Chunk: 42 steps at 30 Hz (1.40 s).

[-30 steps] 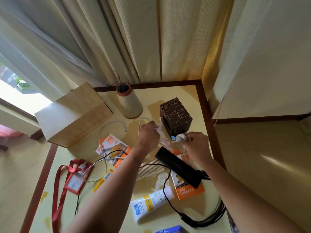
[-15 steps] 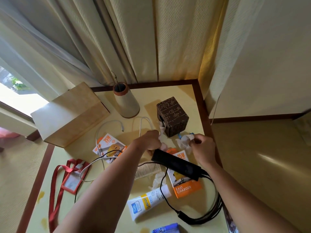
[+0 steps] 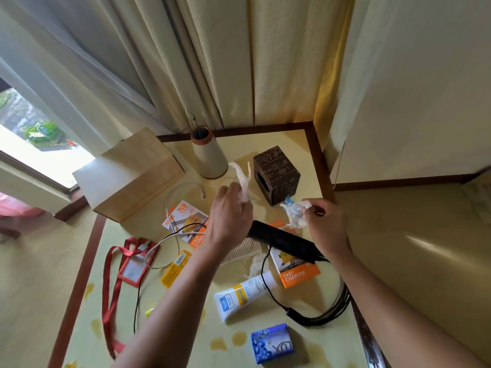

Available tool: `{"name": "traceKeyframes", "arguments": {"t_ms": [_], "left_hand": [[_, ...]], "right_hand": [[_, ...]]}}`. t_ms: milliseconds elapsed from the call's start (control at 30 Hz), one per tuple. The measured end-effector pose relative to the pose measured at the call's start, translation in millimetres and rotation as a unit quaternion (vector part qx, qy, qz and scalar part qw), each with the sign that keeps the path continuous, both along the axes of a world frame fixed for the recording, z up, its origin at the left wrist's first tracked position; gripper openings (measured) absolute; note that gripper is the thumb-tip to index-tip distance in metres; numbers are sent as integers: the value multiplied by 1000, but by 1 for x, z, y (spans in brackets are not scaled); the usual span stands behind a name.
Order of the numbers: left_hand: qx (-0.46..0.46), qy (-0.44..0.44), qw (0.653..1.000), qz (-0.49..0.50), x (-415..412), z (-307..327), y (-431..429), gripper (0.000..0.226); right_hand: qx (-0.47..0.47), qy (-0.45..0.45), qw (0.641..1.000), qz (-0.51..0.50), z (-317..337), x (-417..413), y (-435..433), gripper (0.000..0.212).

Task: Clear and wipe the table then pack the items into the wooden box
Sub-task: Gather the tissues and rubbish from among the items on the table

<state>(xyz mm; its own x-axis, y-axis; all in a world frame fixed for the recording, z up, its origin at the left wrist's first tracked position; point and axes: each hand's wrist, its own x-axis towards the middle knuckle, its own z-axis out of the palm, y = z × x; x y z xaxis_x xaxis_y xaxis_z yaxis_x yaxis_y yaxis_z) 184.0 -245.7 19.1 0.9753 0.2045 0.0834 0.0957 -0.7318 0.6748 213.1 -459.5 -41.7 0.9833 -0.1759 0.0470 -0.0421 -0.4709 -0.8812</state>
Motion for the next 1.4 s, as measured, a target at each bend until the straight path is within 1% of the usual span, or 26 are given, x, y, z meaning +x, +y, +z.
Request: {"name": "traceKeyframes", "arguments": {"t_ms": [67,100,133,200,267,300,367,433,500,633,733,800,900,1033,1133,1233,1333,1400], "left_hand": [[-11,-38,999,35,-40,8,3,16],[-20,-41,998,39,-58,5,4,15],[-24,-27,999,33,-74,-1,5,12],[-22,59,998,31,-99,-20,4,7],[-6,152,988,27,-111,-41,0,13],[13,182,983,18,-112,-49,-4,18],[36,212,977,10,-109,-59,-15,26],[29,217,976,12,-102,-63,-27,27],[51,227,972,27,-98,-65,-37,26],[83,237,967,33,-95,-71,-45,32],[80,238,968,22,-96,-68,-44,24],[68,235,970,13,-97,-64,-43,21],[27,223,974,20,-103,-53,-38,19],[12,194,981,1,-112,-35,-29,9],[-24,160,987,-1,-123,-15,-25,9],[-51,103,993,-2,-135,11,-27,15],[-70,48,995,-44,-148,41,-37,9],[-98,36,991,-82,-159,58,-53,9]], "right_hand": [[-21,-37,998,37,11,-21,1,23],[-43,-53,996,65,14,-31,1,23],[-66,-64,991,96,15,-40,2,22],[-117,-71,978,157,12,-56,5,24],[-151,-44,969,188,3,-65,9,27],[-162,-22,968,190,0,-68,11,29],[-180,1,967,181,-5,-70,15,32],[-186,4,968,166,-6,-71,18,32],[-193,5,969,157,-4,-72,21,29],[-210,6,965,154,-3,-78,24,28],[-201,7,970,138,-4,-81,27,27],[-187,-8,974,124,-3,-84,29,28],[-158,-38,982,98,2,-91,29,32],[-113,-71,989,60,16,-101,25,33],[-97,-89,991,34,32,-114,19,32],[-58,-86,995,5,50,-133,7,29],[10,-56,997,-50,70,-161,-14,23],[49,-49,993,-91,78,-182,-33,23]]}}
